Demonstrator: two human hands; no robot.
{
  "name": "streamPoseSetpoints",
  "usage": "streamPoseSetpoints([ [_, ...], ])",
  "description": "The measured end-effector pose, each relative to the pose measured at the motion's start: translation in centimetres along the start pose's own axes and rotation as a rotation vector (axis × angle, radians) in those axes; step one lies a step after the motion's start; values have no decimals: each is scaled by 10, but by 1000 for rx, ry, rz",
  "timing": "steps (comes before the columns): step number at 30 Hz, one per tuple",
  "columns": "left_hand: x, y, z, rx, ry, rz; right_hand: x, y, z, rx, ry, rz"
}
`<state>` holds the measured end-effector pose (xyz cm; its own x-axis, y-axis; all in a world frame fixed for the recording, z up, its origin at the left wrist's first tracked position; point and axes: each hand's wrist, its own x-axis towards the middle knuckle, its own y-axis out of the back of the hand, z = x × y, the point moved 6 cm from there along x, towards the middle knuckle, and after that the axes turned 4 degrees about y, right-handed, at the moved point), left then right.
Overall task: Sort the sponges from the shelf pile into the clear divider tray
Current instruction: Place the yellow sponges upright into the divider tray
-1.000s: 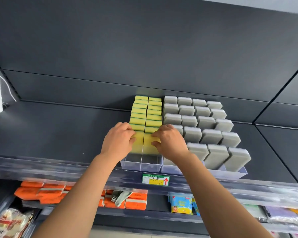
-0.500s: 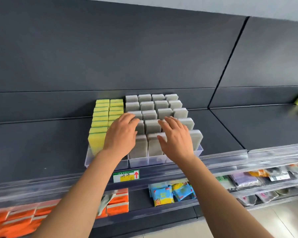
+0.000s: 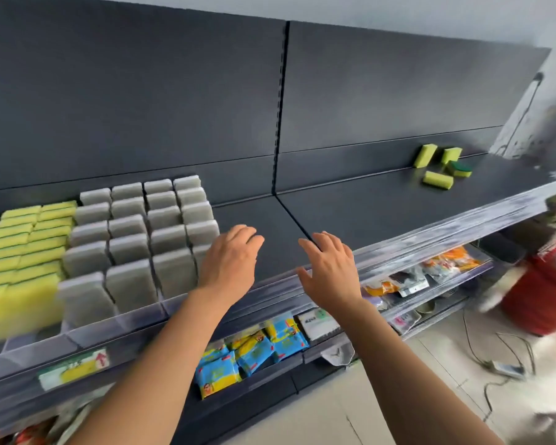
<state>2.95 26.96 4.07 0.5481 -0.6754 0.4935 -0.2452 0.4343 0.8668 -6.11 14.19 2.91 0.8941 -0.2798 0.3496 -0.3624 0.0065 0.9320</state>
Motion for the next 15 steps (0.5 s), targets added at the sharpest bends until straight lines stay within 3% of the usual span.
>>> streamPoseSetpoints([
  [15,106,-105,185,-102,-149,-114,-33,11,231,-72,-247,-117],
])
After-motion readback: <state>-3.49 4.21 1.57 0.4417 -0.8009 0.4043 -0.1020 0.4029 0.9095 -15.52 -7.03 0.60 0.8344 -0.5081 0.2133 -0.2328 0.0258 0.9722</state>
